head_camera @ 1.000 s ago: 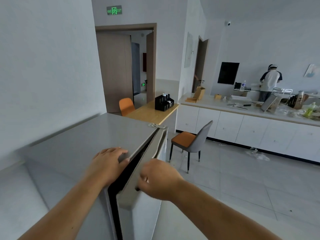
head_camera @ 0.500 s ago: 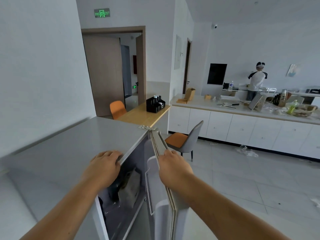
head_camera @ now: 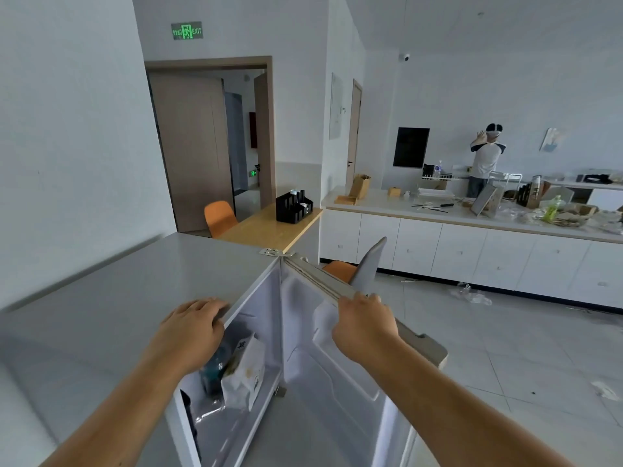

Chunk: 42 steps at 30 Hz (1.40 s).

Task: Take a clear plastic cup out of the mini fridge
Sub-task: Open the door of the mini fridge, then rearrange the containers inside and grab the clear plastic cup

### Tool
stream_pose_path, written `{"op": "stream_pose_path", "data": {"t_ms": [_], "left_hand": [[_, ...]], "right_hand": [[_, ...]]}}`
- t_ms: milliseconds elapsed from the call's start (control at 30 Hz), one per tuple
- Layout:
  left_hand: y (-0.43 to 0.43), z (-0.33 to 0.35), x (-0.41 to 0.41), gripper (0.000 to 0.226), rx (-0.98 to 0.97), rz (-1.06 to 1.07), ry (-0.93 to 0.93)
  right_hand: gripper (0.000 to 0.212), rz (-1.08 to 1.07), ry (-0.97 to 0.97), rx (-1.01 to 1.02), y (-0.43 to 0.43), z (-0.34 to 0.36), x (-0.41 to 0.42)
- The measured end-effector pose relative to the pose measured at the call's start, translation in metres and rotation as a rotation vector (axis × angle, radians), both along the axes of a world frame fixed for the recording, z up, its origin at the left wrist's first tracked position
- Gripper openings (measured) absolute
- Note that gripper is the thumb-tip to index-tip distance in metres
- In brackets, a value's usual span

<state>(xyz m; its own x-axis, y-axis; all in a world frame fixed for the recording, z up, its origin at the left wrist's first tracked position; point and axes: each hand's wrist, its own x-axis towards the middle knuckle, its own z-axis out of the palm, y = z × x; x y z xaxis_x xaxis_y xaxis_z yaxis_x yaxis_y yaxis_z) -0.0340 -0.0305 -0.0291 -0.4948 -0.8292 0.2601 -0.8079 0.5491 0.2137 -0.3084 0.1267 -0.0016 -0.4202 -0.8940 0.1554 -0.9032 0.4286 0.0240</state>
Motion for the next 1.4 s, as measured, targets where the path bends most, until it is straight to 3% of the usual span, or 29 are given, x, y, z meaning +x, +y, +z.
{"op": "stream_pose_path", "data": {"t_ms": [300,600,833,1067,1233,1400], "left_hand": [[-0.001,0.0,-0.002,0.045,-0.002,0.022,0.015],[0.002,0.001,-0.003,0.044,-0.042,0.017,-0.017],[0.005,0.001,-0.003,0.047,-0.092,-0.002,-0.089],[0.007,-0.001,-0.001,0.048,-0.155,-0.08,-0.098],[0.026,-0.01,-0.011,0.046,-0.214,-0.291,-0.113],[0.064,-0.043,-0.024,0.05,-0.091,-0.307,-0.003]], "right_hand": [[0.087,-0.036,-0.034,0.218,0.002,-0.017,-0.079],[0.089,-0.015,-0.002,0.208,-0.002,-0.025,-0.109],[0.085,0.073,0.022,0.01,-0.01,-0.032,-0.071],[0.07,0.283,-0.08,-0.008,-0.024,-0.047,-0.002],[0.068,0.372,-0.178,0.01,-0.029,-0.054,0.029],[0.066,0.393,-0.33,0.007,-0.031,-0.068,0.04]]}}
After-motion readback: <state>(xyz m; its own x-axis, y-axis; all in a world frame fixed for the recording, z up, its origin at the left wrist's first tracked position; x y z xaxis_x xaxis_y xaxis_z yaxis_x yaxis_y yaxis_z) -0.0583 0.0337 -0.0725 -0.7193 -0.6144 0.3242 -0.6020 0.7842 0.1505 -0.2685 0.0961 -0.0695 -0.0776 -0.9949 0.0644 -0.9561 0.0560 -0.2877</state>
